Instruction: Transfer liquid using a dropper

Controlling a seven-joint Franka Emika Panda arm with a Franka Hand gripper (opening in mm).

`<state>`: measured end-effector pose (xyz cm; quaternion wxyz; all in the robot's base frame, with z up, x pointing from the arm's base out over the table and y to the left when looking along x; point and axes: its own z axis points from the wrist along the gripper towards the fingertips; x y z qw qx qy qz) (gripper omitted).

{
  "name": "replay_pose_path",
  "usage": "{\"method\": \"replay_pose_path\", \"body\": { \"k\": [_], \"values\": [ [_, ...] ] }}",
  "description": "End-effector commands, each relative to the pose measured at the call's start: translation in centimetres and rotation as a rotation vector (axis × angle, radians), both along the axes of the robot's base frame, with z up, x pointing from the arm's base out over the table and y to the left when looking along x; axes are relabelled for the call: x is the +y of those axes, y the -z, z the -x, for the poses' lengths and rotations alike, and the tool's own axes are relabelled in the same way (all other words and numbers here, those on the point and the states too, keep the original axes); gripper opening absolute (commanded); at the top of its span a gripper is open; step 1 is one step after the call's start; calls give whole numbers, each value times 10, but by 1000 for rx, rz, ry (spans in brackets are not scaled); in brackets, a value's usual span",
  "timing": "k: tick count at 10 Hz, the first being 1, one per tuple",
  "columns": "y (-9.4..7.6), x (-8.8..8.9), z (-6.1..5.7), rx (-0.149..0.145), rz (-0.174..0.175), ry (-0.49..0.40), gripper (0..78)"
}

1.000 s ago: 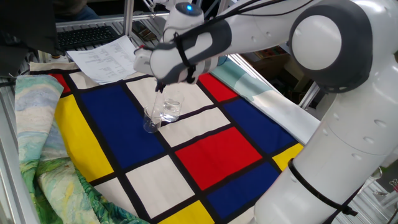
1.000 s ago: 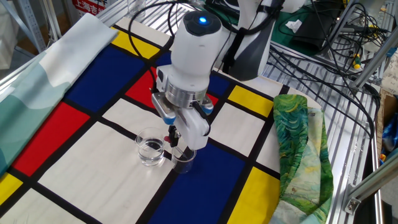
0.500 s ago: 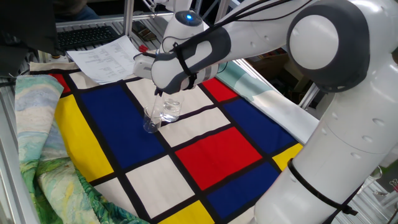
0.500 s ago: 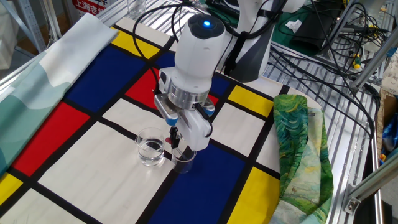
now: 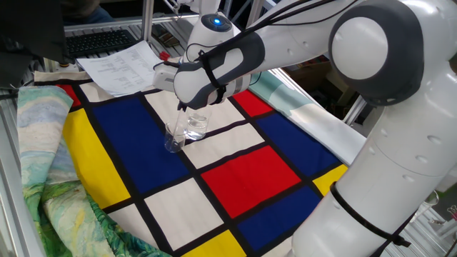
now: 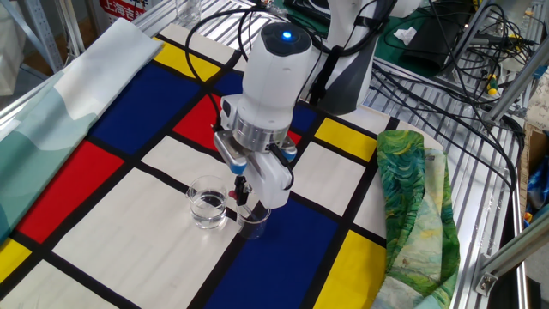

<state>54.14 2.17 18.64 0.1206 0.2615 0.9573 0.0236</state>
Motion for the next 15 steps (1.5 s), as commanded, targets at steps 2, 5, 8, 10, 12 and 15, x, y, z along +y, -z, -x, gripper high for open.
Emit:
{"method": "replay_pose_path", "body": {
  "k": [2,5,8,10,12,15],
  "values": [
    [3,1,2,-7,-5,38,774],
    [3,1,2,-7,-5,38,774],
    [3,1,2,-7,-5,38,774],
    [3,1,2,-7,-5,38,774],
    [3,1,2,-7,-5,38,774],
    [1,-5,1,93,-51,46,774]
  ]
}}
